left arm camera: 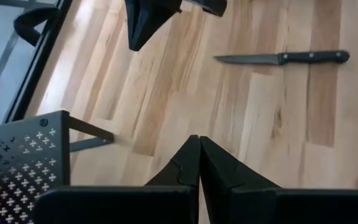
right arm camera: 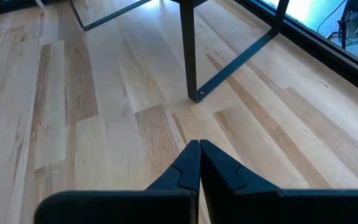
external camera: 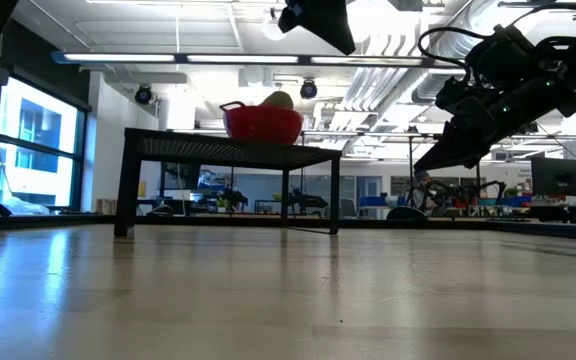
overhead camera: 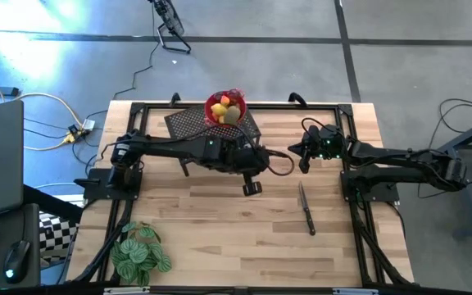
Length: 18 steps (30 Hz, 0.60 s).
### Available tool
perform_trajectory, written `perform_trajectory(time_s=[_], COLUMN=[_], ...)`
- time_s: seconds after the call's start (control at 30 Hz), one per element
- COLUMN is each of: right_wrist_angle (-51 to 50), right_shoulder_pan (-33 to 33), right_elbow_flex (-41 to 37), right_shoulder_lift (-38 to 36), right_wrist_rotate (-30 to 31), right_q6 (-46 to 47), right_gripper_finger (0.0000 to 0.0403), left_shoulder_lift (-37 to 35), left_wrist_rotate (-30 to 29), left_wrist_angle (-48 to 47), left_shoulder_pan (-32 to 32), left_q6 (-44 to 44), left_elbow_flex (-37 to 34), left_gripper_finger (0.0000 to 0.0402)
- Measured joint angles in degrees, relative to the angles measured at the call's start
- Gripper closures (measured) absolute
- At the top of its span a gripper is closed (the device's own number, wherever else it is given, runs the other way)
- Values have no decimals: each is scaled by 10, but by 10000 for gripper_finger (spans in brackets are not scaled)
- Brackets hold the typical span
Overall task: Pick & Place Fruit
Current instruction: Put the knife on the shelf
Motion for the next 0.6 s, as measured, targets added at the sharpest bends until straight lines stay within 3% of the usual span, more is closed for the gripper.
perform_trajectory(time_s=[0.2, 0.33, 0.47, 0.6], right_wrist_angle=[0, 0, 0, 0], right_shoulder_pan=[0, 0, 0, 0], right_elbow_flex=[0, 0, 0, 0], right_shoulder_lift=[0, 0, 0, 0], right_wrist_rotate=[2, 41, 72, 64], right_q6=[3, 3, 5, 7], right_gripper_finger=[400, 400, 401, 401], left_shoulder_lift=[0, -1, -1, -1], left_wrist_rotate=[-1, 5, 39, 65], left_wrist_angle=[-2, 39, 114, 230], left_shoulder_pan=[0, 1, 1, 0], left_q6=[43, 74, 82, 89], left_elbow_flex=[-6, -48, -101, -168], left_gripper_finger=[401, 401, 401, 401])
